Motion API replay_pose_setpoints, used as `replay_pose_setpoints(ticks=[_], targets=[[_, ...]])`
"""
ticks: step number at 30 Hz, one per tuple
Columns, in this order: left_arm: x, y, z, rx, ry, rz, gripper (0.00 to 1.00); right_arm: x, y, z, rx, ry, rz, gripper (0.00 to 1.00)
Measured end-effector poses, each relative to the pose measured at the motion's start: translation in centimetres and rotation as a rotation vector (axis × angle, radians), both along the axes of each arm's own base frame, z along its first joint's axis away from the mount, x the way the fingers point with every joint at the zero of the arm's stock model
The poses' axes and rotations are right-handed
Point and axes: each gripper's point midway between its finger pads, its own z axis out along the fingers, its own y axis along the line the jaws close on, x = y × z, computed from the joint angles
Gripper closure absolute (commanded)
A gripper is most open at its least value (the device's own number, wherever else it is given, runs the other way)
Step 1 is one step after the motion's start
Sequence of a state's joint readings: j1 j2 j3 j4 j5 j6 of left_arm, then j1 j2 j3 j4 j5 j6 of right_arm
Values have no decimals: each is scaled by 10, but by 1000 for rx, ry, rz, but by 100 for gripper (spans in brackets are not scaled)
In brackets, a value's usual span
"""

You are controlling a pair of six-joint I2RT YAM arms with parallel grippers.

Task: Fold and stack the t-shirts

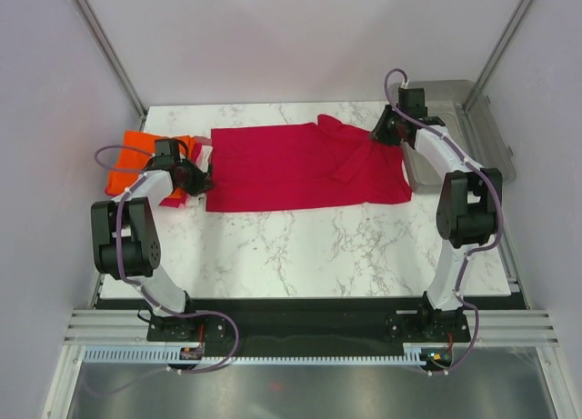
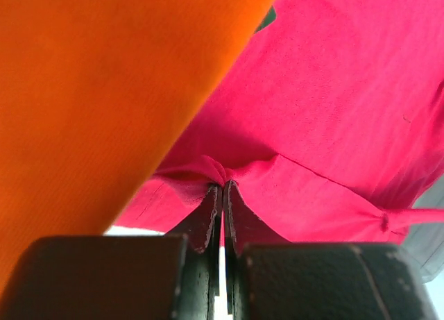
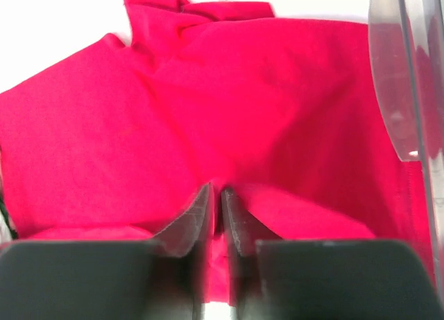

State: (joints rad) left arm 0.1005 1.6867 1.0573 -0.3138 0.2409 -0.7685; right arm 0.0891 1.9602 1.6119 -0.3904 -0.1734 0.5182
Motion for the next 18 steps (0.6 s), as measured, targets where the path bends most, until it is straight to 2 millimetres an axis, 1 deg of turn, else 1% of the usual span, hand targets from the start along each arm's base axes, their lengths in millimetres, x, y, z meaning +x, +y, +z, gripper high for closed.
replay_pose_setpoints(ticks=[1, 2, 3, 4, 5, 7, 8, 9, 11, 14, 15, 17, 18], targets=[[1, -1, -1, -4, -2, -3, 92, 3, 0, -3, -4, 5, -10, 56], [2, -2, -2, -9, -4, -7, 77, 5, 1, -6, -7, 7, -14, 40], [2, -3, -2, -15, -6, -13, 62, 7, 0, -7, -11, 8, -16, 37], [3, -5, 0, -22, -13, -19, 44, 7, 0, -8, -18, 7, -20, 31], [4, -6, 2, -27, -24, -24, 37, 7, 0, -9, -24, 8, -20, 29], [2, -9, 12, -37, -53, -26, 29, 8, 2, -4, -30, -17, -25, 26], [-2, -10, 19, -37, -69, -27, 27, 3, 3, -2, -30, -31, -29, 21], [-7, -11, 28, -34, -95, -29, 16, -8, 3, -1, -25, -36, -34, 16], [-18, -13, 50, -27, -156, -36, 1, -28, 3, 3, -17, -59, -43, 2], [-32, -18, 82, -24, -257, -48, 0, -79, -2, 12, 3, -106, -72, 2], [-36, -19, 89, -25, -285, -52, 0, -94, -4, 20, 17, -141, -89, 2], [-48, -23, 93, -33, -317, -63, 0, -112, -9, 30, 42, -203, -120, 3], [-54, -24, 90, -35, -316, -65, 0, -121, -12, 34, 55, -234, -142, 4]])
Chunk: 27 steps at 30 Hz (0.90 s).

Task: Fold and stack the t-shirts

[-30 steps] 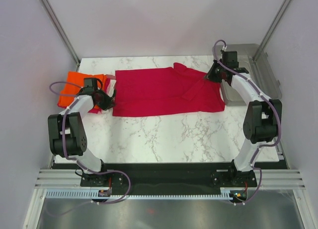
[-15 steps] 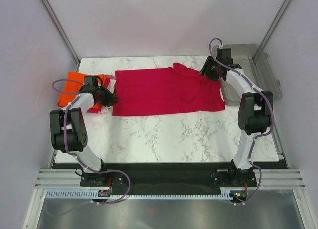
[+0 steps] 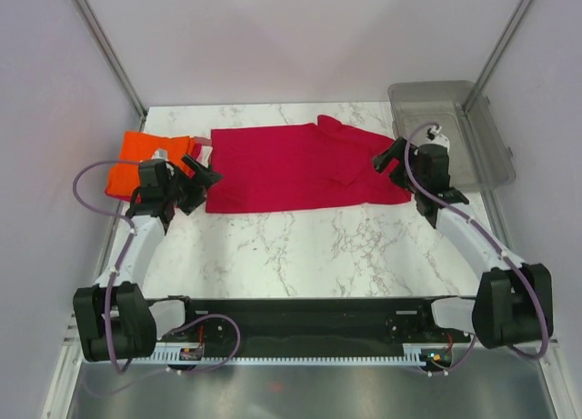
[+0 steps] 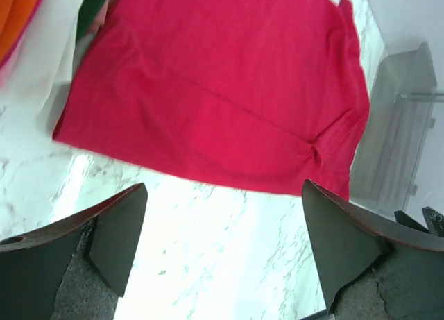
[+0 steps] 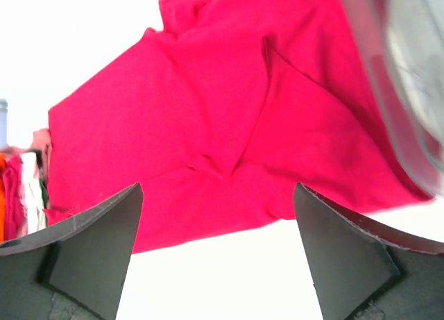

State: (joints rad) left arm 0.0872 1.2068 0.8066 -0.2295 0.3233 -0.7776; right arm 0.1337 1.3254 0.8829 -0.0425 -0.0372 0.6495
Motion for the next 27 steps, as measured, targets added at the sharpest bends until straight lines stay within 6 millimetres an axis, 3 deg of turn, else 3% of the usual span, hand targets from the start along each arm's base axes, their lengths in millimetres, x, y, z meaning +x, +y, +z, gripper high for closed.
replay_pose_setpoints(ticks=[3, 7, 14, 24, 27], targets=[[-27, -3, -21, -13, 20, 4, 3, -24, -10, -6, 38, -48, -67, 15], [-60, -9, -48, -62, 42, 32, 11, -54, -19, -36, 94, -32, -148, 28], [-83, -9, -81, -120, 63, 104, 18, -88, -35, -91, 174, 22, -312, 39], [-74, 9, -92, -166, 28, 284, 22, -74, -46, -139, 216, 77, -488, 42], [-71, 12, -99, -175, 47, 319, 22, -60, -41, -139, 214, 64, -521, 41]])
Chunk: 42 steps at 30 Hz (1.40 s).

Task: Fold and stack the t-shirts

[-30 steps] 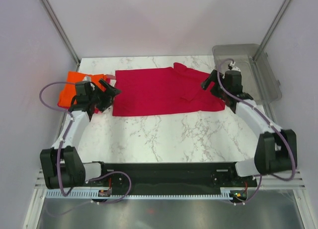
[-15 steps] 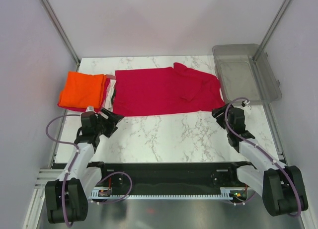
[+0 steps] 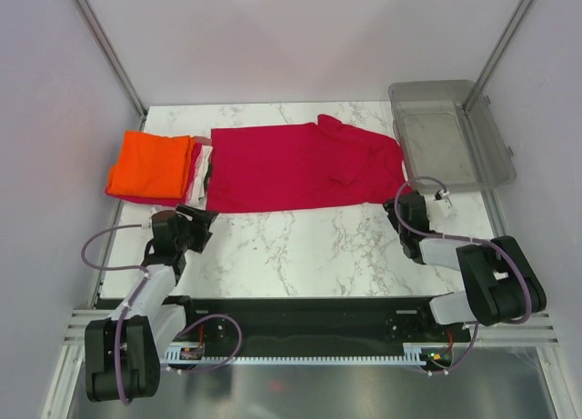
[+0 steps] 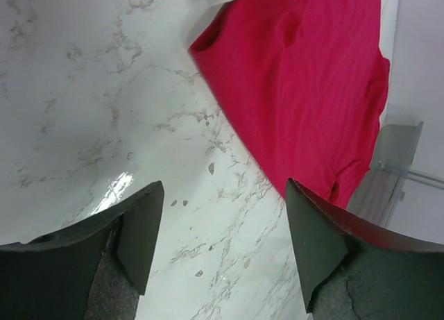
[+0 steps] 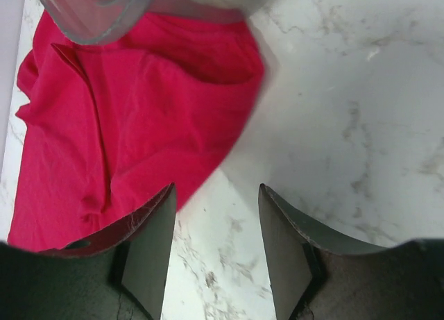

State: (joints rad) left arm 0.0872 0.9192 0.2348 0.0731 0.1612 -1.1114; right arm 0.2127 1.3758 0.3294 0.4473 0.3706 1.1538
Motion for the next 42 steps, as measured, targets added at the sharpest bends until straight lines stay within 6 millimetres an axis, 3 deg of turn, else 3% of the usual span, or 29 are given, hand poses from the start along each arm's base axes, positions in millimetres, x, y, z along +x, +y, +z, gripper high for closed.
replay_pose_setpoints(ticks=[6, 8, 9, 11, 12, 13, 18, 23, 27, 33, 39, 42], targets=[[0, 4, -14, -7, 52, 36, 23, 25, 7, -2, -17, -8, -68, 46], [1, 5, -17, -8, 62, 44, 23, 36, 7, -2, -23, -8, -96, 56], [1, 6, -18, -8, 66, 47, 25, 41, 6, -3, -26, -5, -111, 71], [1, 6, -19, -8, 69, 53, 27, 46, 6, -6, -33, 5, -132, 82], [2, 7, -19, -6, 69, 58, 28, 46, 5, -7, -39, 10, -140, 98], [3, 8, -19, -5, 70, 59, 29, 46, 4, -8, -50, 18, -146, 100], [9, 9, -16, -1, 67, 64, 31, 41, 5, -2, -83, 26, -152, 100], [9, 10, -17, 0, 71, 65, 32, 16, 11, 36, -63, -58, -120, 100], [9, 7, -17, 9, 72, 60, 35, -1, 9, 49, -44, -87, -109, 100], [9, 3, -29, 28, 105, 52, 41, -18, 8, 36, -52, -44, -85, 100], [33, 5, -30, 45, 104, 63, 43, -23, 8, 30, -53, -24, -73, 100], [46, 7, -31, 48, 101, 69, 50, -23, 9, 33, -49, -32, -72, 100]])
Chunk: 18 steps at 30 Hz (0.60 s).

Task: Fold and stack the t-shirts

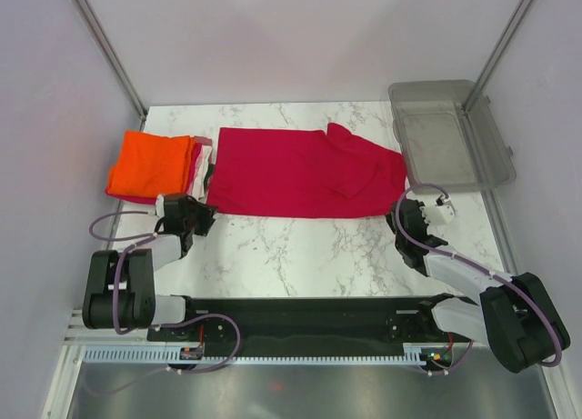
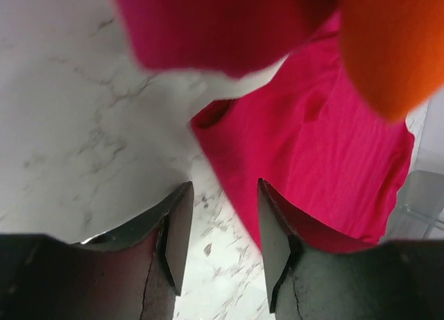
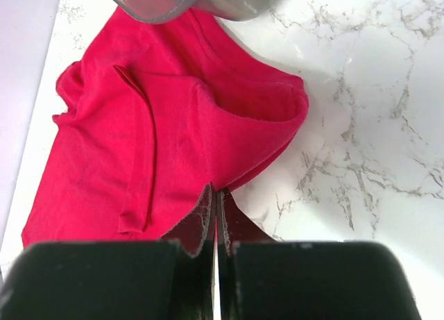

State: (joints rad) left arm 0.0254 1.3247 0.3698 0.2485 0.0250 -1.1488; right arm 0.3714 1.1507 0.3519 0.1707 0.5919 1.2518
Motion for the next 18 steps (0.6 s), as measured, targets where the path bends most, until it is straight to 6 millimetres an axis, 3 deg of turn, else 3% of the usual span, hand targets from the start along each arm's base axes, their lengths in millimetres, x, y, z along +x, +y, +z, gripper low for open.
replay_pose_setpoints(ticks=[7, 9, 13, 18], targets=[[29, -2, -2, -2, -4, -5, 53, -1, -2, 6, 0, -12, -5, 100], [32, -3, -2, 6, 4, -5, 63, -3, -3, 5, -4, -5, -7, 100], [33, -10, -9, 17, 47, -14, 98, -6, -4, 0, -12, 16, -8, 100], [32, -9, -11, 25, 71, -10, 98, -9, -6, -2, -21, 36, -9, 100]])
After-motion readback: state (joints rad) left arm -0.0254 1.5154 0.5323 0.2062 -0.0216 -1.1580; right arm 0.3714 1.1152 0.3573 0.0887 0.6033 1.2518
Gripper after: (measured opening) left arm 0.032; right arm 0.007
